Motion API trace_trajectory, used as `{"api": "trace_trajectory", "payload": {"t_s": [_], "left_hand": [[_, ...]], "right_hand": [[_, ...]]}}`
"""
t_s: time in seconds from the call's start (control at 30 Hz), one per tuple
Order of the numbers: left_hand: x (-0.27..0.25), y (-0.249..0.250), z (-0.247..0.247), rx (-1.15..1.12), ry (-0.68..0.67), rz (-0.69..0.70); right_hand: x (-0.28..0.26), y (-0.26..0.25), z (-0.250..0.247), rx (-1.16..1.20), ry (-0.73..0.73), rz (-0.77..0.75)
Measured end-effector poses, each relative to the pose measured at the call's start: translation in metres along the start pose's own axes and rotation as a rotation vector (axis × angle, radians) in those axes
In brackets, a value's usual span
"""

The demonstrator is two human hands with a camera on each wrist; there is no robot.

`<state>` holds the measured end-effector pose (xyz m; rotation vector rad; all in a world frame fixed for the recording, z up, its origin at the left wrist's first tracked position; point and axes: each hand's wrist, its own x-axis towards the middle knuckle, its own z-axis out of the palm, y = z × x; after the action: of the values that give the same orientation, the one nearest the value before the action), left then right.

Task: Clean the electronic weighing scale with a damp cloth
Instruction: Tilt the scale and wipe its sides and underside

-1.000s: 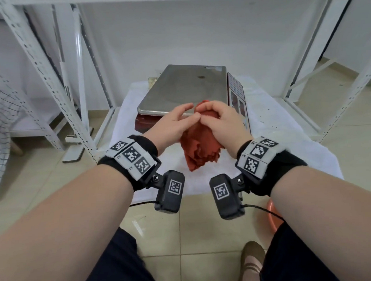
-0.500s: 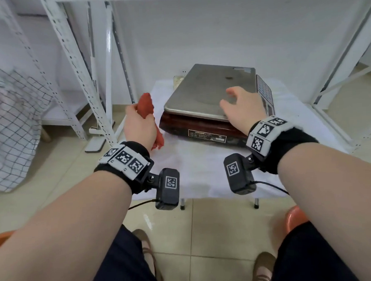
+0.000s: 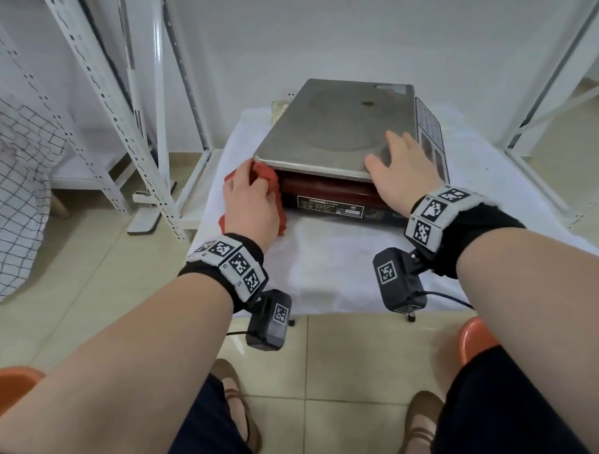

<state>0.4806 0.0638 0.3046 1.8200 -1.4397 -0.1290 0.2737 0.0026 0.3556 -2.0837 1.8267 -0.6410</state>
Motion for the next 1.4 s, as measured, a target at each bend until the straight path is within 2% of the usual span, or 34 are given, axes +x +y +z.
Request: {"api": "trace_trajectory", "payload": {"t_s": [0.07,0.2,0.33,0.4,0.47,0.6,0.67,0.77,0.9,1.0,1.07,1.17,1.23,1.4], "left_hand": [[-0.004,0.005,0.005,0.158,0.015,0.05],[-0.015,0.02,0.021,0.222,0.066,0.279],[-0.027,0.05,0.035,0.244,-0.017,0.494],[-0.025,0.049,0.035,0.239,-0.021,0.541],[-0.021,0.036,0.032,0.253,-0.013,0.509],[-0.017,0.021,0.023,0.176,0.03,0.283],[-0.018,0.026,0.026,0.188,0.049,0.237],[-0.025,0.044,0.036,0.235,0.037,0.275],[-0.036,0.066,0.052,0.22,-0.075,0.406],[-0.033,0.065,0.05,0.172,-0.116,0.494],[-0.031,0.058,0.046,0.147,-0.112,0.51],[-0.032,0.055,0.051,0.178,-0.072,0.462],[-0.036,0.065,0.059,0.237,-0.109,0.441],[-0.046,0.1,0.075,0.314,-0.235,0.541]], "right_hand": [[0.0,0.0,-0.001,0.002,-0.011,0.002],[0.0,0.0,-0.002,0.017,-0.033,0.01],[-0.001,0.0,-0.006,0.044,-0.051,0.013],[-0.003,-0.001,-0.009,0.048,-0.072,0.02],[-0.006,-0.001,-0.013,0.051,-0.097,0.015],[-0.007,0.0,-0.017,0.054,-0.122,-0.011],[-0.007,0.001,-0.016,0.066,-0.131,-0.028],[-0.006,0.003,-0.02,0.064,-0.123,-0.045],[-0.004,0.006,-0.029,0.11,-0.136,-0.014],[-0.004,0.006,-0.034,0.15,-0.141,0.009],[-0.004,0.005,-0.036,0.169,-0.149,0.015],[-0.005,0.005,-0.036,0.173,-0.156,0.012],[-0.005,0.005,-0.035,0.156,-0.14,0.02],[-0.004,0.005,-0.037,0.153,-0.131,0.03]]}}
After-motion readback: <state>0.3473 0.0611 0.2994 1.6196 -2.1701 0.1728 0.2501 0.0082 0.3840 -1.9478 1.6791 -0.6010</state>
